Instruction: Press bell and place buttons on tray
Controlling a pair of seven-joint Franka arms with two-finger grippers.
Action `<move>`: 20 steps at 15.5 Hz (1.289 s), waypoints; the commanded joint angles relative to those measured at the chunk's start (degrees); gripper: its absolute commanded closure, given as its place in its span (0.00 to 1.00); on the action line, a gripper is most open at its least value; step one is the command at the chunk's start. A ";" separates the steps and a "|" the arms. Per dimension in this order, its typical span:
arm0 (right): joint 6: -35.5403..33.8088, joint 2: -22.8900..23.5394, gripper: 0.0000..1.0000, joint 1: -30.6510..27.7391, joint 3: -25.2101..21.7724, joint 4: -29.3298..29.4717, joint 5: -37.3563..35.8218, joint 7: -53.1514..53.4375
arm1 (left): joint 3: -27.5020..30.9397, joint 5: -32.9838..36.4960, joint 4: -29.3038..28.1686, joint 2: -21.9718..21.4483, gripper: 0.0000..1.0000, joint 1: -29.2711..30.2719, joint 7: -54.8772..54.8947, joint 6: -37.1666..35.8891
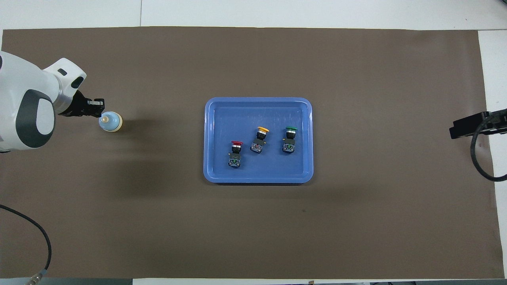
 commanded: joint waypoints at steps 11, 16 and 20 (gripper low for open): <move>0.07 -1.69 0.00 -0.38 0.30 -1.78 -0.53 -0.69 | 0.24 -0.09 5.90 -2.49 1.00 0.76 -0.49 -9.39; 0.07 -1.69 0.00 -0.38 0.30 -1.78 -0.53 -0.61 | 0.50 -0.09 6.18 -13.91 0.44 1.11 0.04 -20.04; 0.07 -1.69 0.00 -0.38 0.30 -1.78 -0.53 -0.69 | 0.59 0.09 6.09 -20.69 0.00 1.11 0.13 -27.87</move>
